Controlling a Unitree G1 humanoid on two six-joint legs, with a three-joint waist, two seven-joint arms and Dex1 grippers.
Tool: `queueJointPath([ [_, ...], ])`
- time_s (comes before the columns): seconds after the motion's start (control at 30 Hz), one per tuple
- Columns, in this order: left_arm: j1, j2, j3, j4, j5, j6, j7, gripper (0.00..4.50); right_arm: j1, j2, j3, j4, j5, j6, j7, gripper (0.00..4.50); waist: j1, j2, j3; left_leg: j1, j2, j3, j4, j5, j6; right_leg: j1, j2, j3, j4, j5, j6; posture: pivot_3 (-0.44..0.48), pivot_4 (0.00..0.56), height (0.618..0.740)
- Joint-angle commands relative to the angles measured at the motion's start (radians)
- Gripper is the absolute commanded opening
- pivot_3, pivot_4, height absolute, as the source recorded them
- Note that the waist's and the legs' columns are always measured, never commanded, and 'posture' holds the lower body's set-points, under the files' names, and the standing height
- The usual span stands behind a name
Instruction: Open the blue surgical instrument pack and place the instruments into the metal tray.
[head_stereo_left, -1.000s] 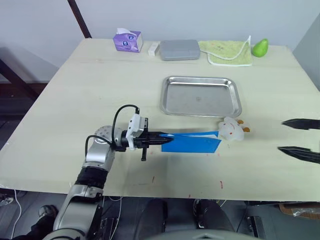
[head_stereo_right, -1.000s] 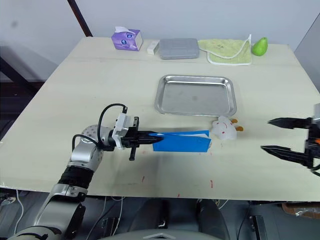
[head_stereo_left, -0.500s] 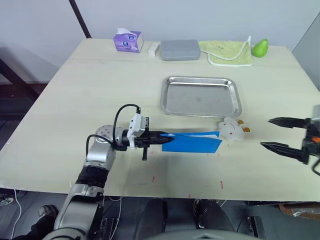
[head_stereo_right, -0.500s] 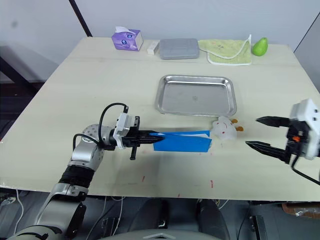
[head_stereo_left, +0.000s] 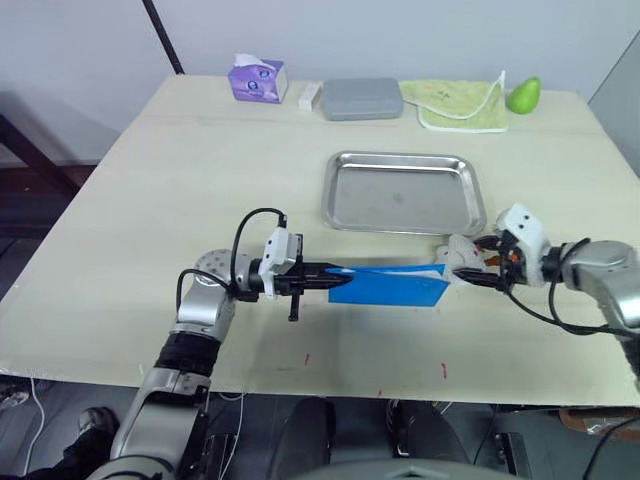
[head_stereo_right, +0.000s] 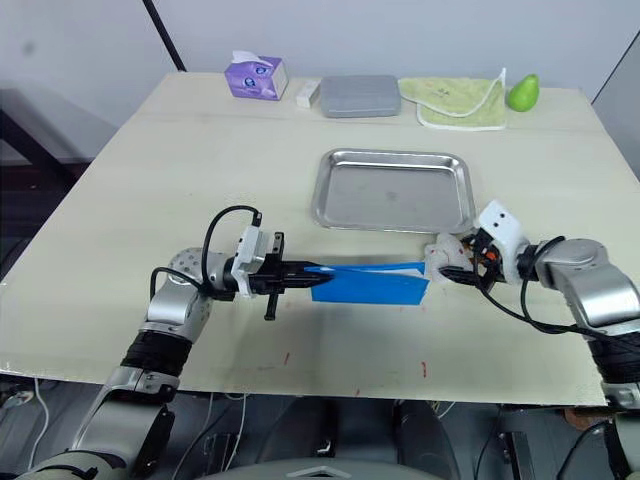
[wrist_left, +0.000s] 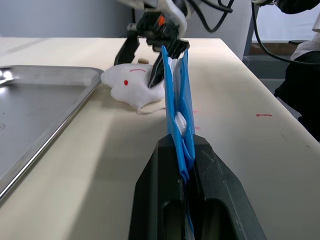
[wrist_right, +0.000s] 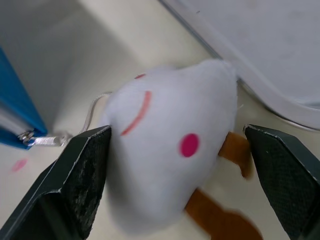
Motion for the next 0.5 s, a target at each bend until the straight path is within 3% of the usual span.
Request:
queueJointPath([
  [0.03, 0.005, 0.003, -0.001, -0.029, 0.000, -0.012, 0.005, 0.00, -0.021, -0.015, 0.037, 0.023, -0.053, -0.012, 0.017, 3.50, 0.000, 0.000, 0.000, 0.000, 0.000, 0.000, 0.000, 0.000, 0.000, 0.000, 0.000, 0.000, 0.000, 0.000, 0.000, 0.000, 0.150, 0.736],
  [0.13, 0.007, 0.001, -0.003, -0.031, 0.001, -0.012, 0.007, 0.00, -0.024, -0.011, 0.021, 0.018, -0.040, -0.011, 0.024, 2.04, 0.000, 0.000, 0.000, 0.001, 0.000, 0.000, 0.001, 0.000, 0.001, 0.001, 0.000, 0.000, 0.001, 0.000, 0.000, 0.000, 0.150, 0.736],
  [0.3, 0.009, -0.001, -0.008, -0.030, 0.005, -0.015, 0.011, 0.00, -0.001, -0.035, -0.057, -0.058, 0.030, 0.031, 0.041, 0.06, 0.000, 0.000, 0.000, 0.001, 0.000, 0.000, 0.001, 0.000, 0.001, 0.001, 0.000, 0.000, 0.001, 0.000, 0.000, 0.000, 0.150, 0.736],
  [0.5, 0.004, 0.002, -0.017, -0.004, 0.025, -0.030, 0.015, 0.00, 0.043, -0.104, -0.207, -0.180, 0.154, 0.142, 0.073, 0.06, 0.001, 0.001, 0.000, 0.001, 0.000, -0.001, 0.001, 0.000, 0.001, 0.001, 0.000, 0.000, 0.001, 0.000, 0.000, 0.000, 0.150, 0.736],
])
